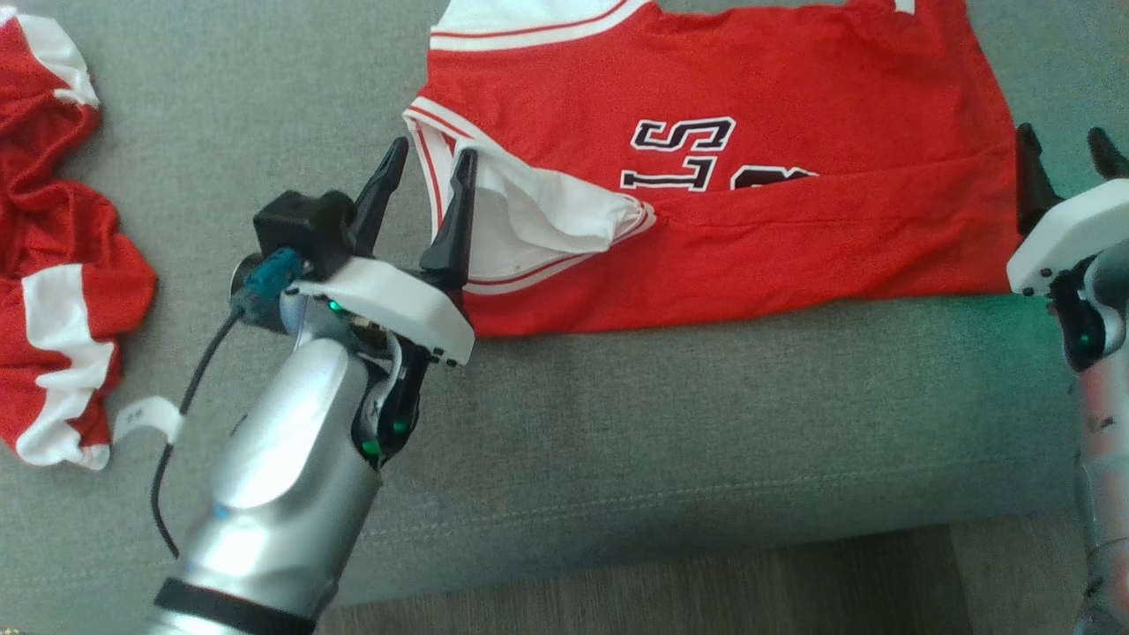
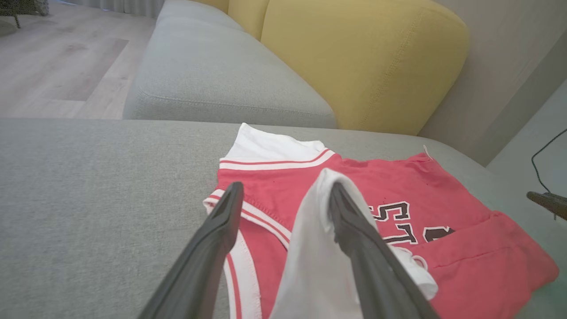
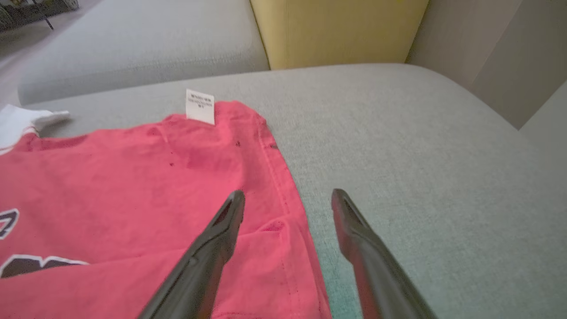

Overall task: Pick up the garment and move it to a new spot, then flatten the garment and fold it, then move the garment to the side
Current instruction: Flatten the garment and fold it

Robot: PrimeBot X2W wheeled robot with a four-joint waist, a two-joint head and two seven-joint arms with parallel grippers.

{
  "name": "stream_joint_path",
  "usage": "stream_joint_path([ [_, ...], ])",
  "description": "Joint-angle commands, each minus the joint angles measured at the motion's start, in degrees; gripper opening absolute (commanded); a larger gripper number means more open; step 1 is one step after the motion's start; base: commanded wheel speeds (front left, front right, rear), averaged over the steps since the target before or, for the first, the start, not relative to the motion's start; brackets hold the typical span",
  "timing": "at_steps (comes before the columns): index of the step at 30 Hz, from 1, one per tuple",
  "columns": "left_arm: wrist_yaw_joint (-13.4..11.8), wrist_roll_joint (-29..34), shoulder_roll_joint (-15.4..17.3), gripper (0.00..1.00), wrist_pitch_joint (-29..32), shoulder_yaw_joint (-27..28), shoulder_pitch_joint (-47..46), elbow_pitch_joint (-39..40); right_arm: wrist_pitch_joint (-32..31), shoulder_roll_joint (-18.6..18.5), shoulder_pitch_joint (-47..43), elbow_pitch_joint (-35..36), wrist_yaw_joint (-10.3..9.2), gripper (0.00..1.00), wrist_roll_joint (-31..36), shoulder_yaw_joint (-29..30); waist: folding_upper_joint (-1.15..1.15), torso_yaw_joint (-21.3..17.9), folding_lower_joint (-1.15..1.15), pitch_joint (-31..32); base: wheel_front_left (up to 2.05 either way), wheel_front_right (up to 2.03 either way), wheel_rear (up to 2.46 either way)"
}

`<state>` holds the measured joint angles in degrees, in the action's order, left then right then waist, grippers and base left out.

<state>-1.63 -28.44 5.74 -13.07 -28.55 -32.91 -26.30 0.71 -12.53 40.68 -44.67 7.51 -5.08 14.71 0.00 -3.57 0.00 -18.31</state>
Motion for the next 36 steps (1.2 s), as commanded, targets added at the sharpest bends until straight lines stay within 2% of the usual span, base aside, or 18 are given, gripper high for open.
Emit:
stream_joint_path([
  [1, -1.1, 0.8, 0.7, 1.00, -1.0, 2.3, 0.4, 1.9, 2.4, 0.1, 0.1, 2.3, -0.02, 1.00, -1.1, -0.6, 0.00, -0.1, 0.00, 1.2, 0.00, 0.00, 0.00],
  [6, -3.1, 1.2, 1.0, 1.00, -1.6, 2.8, 6.8, 4.1, 5.0, 1.2, -3.9, 5.2, -0.02, 1.00, -3.7, -0.3, 0.00, -0.3, 0.00, 3.5, 0.00, 0.00, 0.00],
  [11, -6.4, 0.7, 1.8, 1.00, -0.2, 2.6, 15.5, 5.4, 3.9, 2.4, -10.2, 11.3, -0.02, 1.00, -6.1, -1.4, 0.00, -0.7, 0.00, 5.7, 0.00, 0.00, 0.00],
  [17, -7.0, -0.1, 2.1, 1.00, 3.3, 1.9, 16.8, 3.9, -1.2, 3.8, -15.1, 17.8, -0.02, 1.00, -7.3, -2.4, 0.00, -1.5, 0.00, 6.3, 0.00, 0.00, 0.00],
  [22, -6.7, -1.1, 1.0, 1.00, 6.9, 1.1, 14.0, -0.7, -5.2, 5.4, -15.5, 18.5, -0.02, 1.00, -8.3, -2.1, 0.00, -2.3, 0.00, 5.5, 0.00, 0.00, 0.00],
  [23, -6.4, -1.6, 0.7, 0.93, 7.2, 1.1, 13.6, -1.4, -5.7, 5.5, -15.2, 18.0, -0.02, 1.00, -8.2, -1.9, 0.00, -2.3, 0.00, 5.3, 0.00, 0.00, 0.00],
  [24, -6.0, -2.1, 0.4, 0.51, 7.5, 1.1, 13.2, -2.0, -6.0, 5.5, -14.7, 17.3, -0.02, 1.00, -7.7, -1.7, 0.00, -2.4, 0.00, 5.1, 0.00, 0.00, 0.00],
  [26, -4.9, -3.0, 0.0, 0.00, 7.3, 1.2, 12.4, -3.2, -6.7, 5.4, -13.4, 15.3, -0.02, 1.00, -6.3, -1.0, 0.00, -2.5, 0.00, 4.8, 0.00, 0.00, 0.00],
  [31, -2.6, -4.0, -0.7, 0.00, 6.5, 0.6, 10.3, -6.0, -7.9, 4.9, -9.6, 8.9, -0.02, 1.00, -1.8, 1.2, 0.00, -1.9, 0.00, 4.3, 0.00, 0.00, 0.00],
  [36, -1.5, -3.6, -1.0, 0.00, 4.5, -0.1, 8.4, -7.6, -8.2, 3.8, -5.8, 2.8, -0.02, 1.00, 3.1, 4.5, 0.00, -0.8, 0.00, 3.8, 0.00, 0.00, 0.00],
])
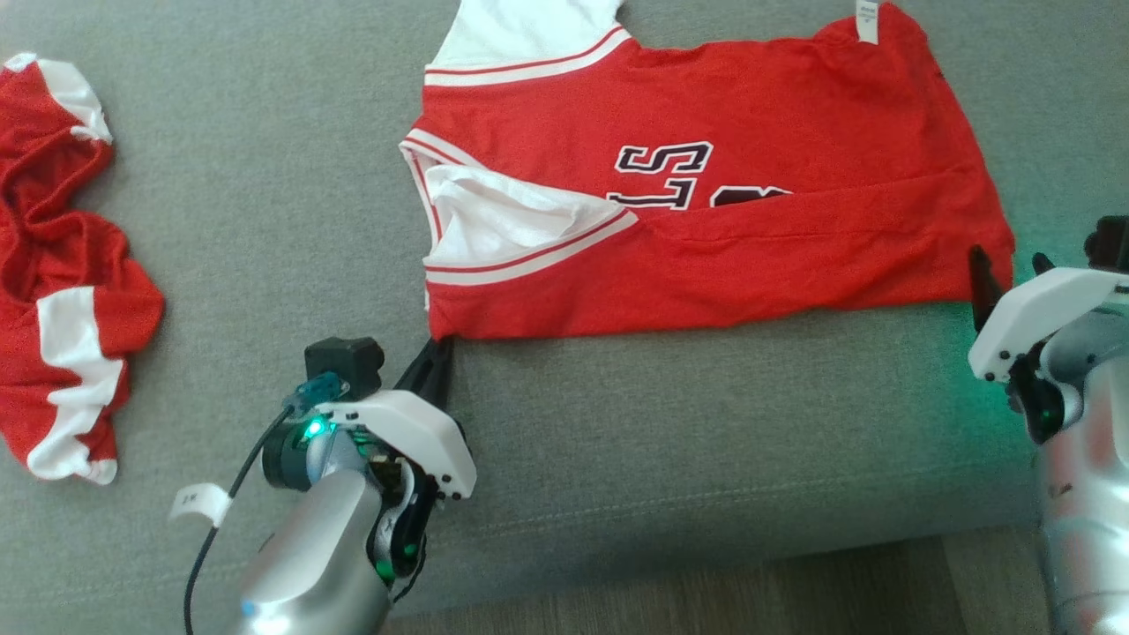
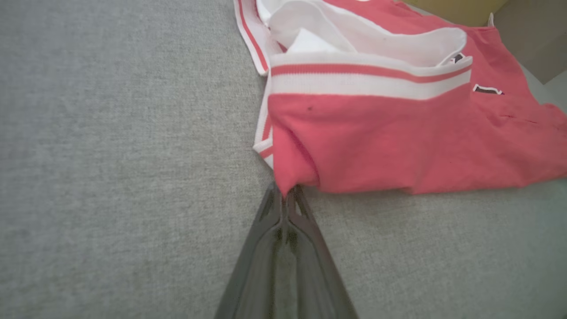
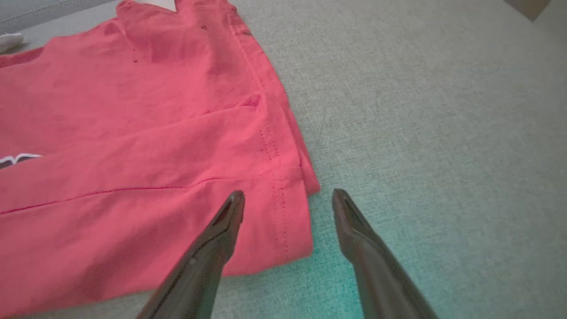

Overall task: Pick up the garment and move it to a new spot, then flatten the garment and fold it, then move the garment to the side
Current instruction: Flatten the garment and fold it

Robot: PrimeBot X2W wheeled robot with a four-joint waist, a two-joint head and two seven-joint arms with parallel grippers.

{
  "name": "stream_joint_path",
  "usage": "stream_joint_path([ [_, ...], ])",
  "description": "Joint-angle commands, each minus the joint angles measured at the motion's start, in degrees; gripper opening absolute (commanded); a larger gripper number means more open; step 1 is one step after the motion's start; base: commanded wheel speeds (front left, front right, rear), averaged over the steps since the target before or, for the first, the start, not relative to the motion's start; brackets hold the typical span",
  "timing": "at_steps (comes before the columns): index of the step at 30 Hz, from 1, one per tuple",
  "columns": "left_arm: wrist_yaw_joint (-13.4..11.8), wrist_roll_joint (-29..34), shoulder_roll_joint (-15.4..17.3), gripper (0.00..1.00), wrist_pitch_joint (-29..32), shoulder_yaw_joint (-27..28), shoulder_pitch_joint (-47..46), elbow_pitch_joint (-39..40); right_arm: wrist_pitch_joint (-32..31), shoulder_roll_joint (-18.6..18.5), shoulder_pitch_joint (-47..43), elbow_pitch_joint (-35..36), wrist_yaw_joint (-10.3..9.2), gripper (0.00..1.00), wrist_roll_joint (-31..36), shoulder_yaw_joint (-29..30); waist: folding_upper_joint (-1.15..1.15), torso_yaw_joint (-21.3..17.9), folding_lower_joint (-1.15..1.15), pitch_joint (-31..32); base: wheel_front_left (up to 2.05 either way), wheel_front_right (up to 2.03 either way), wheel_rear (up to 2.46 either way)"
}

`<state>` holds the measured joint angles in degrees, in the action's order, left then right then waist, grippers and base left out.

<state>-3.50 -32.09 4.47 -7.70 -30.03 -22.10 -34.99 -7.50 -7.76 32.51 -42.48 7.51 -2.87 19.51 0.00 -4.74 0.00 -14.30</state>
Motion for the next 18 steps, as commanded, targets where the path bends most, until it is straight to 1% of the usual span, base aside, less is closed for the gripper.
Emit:
stream_joint_path([
  [1, 0.5, 0.0, 0.2, 0.00, -1.1, 1.3, -2.6, 1.0, -0.2, -1.1, 3.2, -0.7, -0.02, 1.00, 1.6, 0.4, 0.00, 0.6, 0.00, -0.3, 0.00, 0.00, 0.00],
  [9, 1.0, -0.2, 0.0, 0.00, -1.9, 0.6, -3.4, 0.6, -1.5, -2.9, 8.6, -9.6, -0.02, 1.00, 7.5, 4.3, 0.00, 2.0, 0.00, -0.6, 0.00, 0.00, 0.00],
  [10, 1.0, -0.2, 0.1, 0.00, -1.9, 0.5, -3.4, 0.7, -1.9, -3.1, 9.2, -10.7, -0.02, 0.65, 7.9, 4.6, 0.00, 2.2, 0.00, -0.6, 0.00, 0.00, 0.00],
  [11, 0.9, -0.2, 0.1, 0.00, -1.9, 0.5, -3.4, 0.8, -2.1, -3.2, 9.7, -11.8, -0.02, 0.38, 8.0, 4.7, 0.00, 2.3, 0.00, -0.6, 0.00, 0.00, 0.00],
  [12, 0.9, -0.2, 0.2, 0.00, -2.0, 0.5, -3.4, 1.0, -2.2, -3.2, 10.3, -12.8, -0.02, 0.00, 7.9, 4.6, 0.00, 2.4, 0.00, -0.6, 0.00, 0.00, 0.00],
  [13, 0.9, -0.2, 0.2, 0.00, -2.0, 0.5, -3.4, 1.0, -2.2, -3.2, 10.3, -12.8, -0.02, 0.00, 7.9, 4.6, 0.00, 2.4, 0.00, -0.6, 0.00, 0.00, 0.00],
  [16, 1.0, -0.4, 0.4, 0.00, -2.3, 0.5, -3.1, 1.6, -2.3, -3.6, 11.2, -15.7, -0.02, 0.00, 7.1, 4.4, 0.00, 2.6, 0.00, -0.3, 0.00, 0.00, 0.00],
  [18, 0.9, -0.6, 0.6, 0.00, -2.4, 0.5, -2.2, 2.7, -1.0, -4.3, 11.4, -17.3, -0.02, 0.00, 6.5, 3.7, 0.00, 2.6, 0.00, 0.3, 0.00, 0.00, 0.00],
])
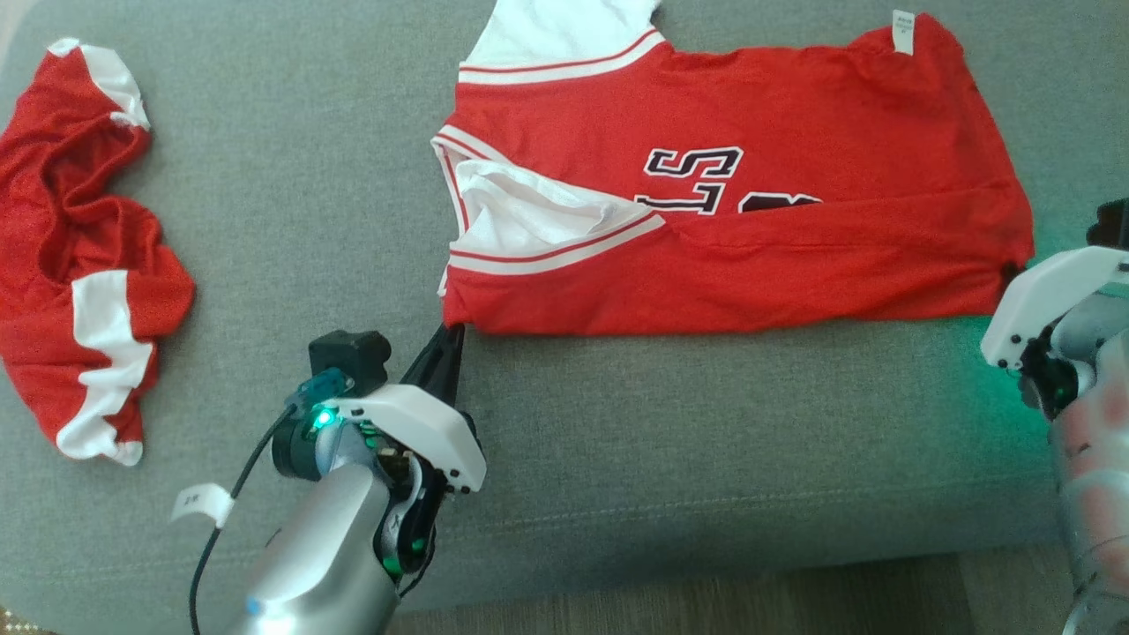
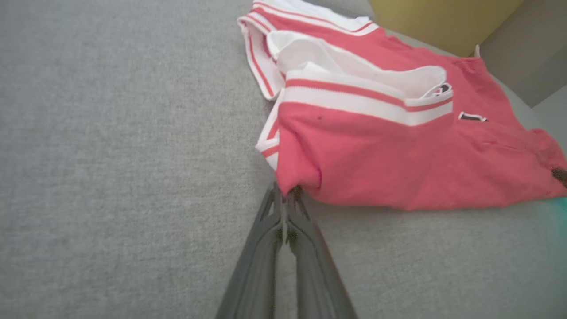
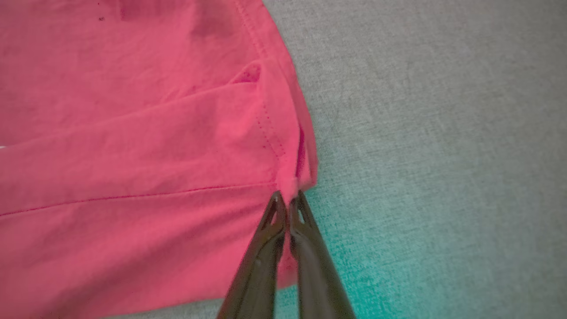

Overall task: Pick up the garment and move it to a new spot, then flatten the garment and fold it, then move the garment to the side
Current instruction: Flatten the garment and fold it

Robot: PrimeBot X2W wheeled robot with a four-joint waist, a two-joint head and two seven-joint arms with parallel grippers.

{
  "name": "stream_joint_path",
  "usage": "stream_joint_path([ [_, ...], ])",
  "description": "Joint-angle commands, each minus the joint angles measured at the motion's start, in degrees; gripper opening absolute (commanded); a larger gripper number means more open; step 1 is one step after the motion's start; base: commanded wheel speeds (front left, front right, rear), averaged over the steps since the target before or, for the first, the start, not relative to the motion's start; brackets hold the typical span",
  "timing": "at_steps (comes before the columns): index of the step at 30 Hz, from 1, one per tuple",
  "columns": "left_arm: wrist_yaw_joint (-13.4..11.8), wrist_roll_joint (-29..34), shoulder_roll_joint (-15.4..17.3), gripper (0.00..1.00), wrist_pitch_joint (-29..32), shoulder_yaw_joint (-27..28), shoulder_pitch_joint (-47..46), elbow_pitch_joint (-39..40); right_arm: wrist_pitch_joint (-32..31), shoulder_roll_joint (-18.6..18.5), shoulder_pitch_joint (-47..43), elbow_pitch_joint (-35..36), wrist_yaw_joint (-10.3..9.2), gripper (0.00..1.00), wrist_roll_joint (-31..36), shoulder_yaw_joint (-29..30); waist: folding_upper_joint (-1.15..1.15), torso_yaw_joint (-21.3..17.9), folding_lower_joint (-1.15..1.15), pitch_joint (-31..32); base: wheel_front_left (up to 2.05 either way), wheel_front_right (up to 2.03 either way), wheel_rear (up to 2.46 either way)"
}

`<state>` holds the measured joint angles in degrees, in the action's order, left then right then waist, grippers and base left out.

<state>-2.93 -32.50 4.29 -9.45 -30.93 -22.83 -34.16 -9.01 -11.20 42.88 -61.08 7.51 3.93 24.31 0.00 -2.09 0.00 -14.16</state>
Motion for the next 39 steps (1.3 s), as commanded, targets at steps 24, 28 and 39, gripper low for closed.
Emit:
stream_joint_path([
  [24, -8.8, -1.9, 7.9, 1.00, 9.5, 0.4, 17.4, 22.4, -6.3, -10.3, -10.5, 10.7, -0.02, 1.00, -20.4, -23.4, 0.00, -0.3, 0.00, 6.3, 0.00, 0.00, 0.00],
  [28, -10.8, -0.8, 9.5, 1.00, 10.4, 1.4, 15.9, 25.6, -3.8, -11.4, -12.1, 17.0, -0.02, 1.00, -21.1, -23.3, 0.00, -0.8, 0.00, 5.9, 0.00, 0.00, 0.00],
  [39, -5.4, 4.5, 15.0, 1.00, 19.1, 1.5, -9.4, 28.0, -1.9, -6.4, -16.0, 36.7, -0.02, 1.00, -21.0, -23.1, 0.00, -4.0, 0.00, -0.4, 0.00, 0.00, 0.00],
])
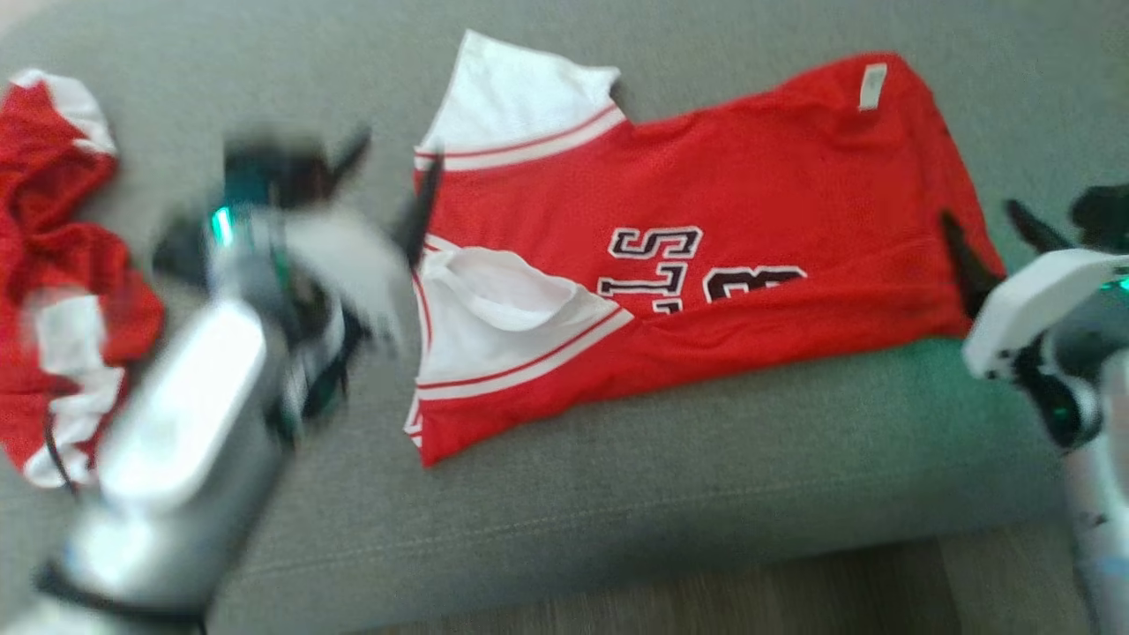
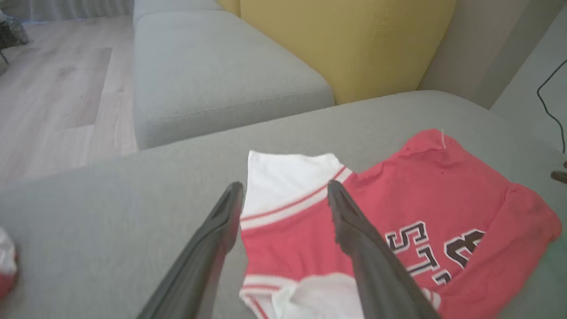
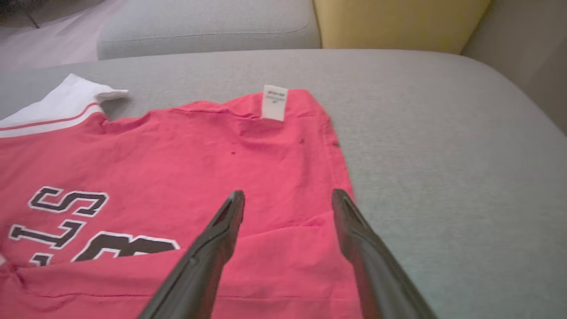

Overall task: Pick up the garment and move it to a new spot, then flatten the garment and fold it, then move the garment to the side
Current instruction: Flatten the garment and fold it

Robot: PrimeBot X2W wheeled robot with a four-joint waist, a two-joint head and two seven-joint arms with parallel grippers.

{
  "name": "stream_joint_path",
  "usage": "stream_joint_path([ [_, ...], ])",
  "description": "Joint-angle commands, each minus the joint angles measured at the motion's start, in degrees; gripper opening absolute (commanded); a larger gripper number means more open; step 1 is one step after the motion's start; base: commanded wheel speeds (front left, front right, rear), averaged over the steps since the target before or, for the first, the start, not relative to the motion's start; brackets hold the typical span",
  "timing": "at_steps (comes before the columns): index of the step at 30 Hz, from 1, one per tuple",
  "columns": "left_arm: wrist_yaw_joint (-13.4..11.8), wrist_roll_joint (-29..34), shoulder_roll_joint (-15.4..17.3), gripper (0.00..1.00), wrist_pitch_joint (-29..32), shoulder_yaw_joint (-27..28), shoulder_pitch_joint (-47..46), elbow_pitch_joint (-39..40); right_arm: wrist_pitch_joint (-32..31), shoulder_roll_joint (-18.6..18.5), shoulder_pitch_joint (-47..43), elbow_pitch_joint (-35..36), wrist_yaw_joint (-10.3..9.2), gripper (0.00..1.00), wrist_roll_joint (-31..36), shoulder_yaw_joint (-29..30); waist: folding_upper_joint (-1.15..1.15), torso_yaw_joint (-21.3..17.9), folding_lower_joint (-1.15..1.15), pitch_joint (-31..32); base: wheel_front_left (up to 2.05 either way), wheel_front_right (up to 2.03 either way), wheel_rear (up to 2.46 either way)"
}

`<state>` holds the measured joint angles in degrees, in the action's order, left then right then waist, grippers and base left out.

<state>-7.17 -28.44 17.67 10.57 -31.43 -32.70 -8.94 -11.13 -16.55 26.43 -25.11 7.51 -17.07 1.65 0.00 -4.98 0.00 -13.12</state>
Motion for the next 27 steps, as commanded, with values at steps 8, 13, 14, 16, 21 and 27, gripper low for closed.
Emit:
stream_joint_path([
  [8, 7.8, 0.8, 1.4, 1.00, 7.6, 0.7, -23.9, -18.5, -1.1, 0.9, 1.2, 8.9, -0.02, 1.00, -2.8, -4.3, 0.00, -6.7, 0.00, -9.8, 0.00, 0.00, 0.00],
  [13, 9.9, 0.9, 0.9, 1.00, 11.2, 0.5, -33.6, -29.9, -0.5, 1.2, 2.6, 9.6, -0.02, 1.00, -3.9, -5.1, 0.00, -9.7, 0.00, -13.9, 0.00, 0.00, 0.00],
  [14, 10.1, 1.6, 1.0, 1.00, 11.2, 0.0, -35.1, -31.6, -0.2, 1.2, 3.0, 9.6, -0.02, 1.00, -3.9, -5.2, 0.00, -10.2, 0.00, -14.4, 0.00, 0.00, 0.00],
  [16, 10.2, 3.8, 1.5, 1.00, 10.6, -1.4, -37.9, -35.0, 0.4, 1.4, 3.7, 9.3, -0.02, 1.00, -3.9, -5.6, 0.00, -11.3, 0.00, -15.4, 0.00, 0.00, 0.00],
  [21, 10.3, 6.4, 1.1, 1.00, 10.4, -3.5, -42.5, -42.4, 2.0, 2.0, 5.1, 7.9, -0.02, 1.00, -4.4, -6.7, 0.00, -13.5, 0.00, -16.9, 0.00, 0.00, 0.00],
  [27, 10.7, 9.3, 1.2, 1.00, 10.0, -6.5, -45.6, -48.6, 3.3, 2.1, 6.1, 6.0, -0.02, 1.00, -5.2, -7.7, 0.00, -14.9, 0.00, -17.3, 0.00, 0.00, 0.00],
])
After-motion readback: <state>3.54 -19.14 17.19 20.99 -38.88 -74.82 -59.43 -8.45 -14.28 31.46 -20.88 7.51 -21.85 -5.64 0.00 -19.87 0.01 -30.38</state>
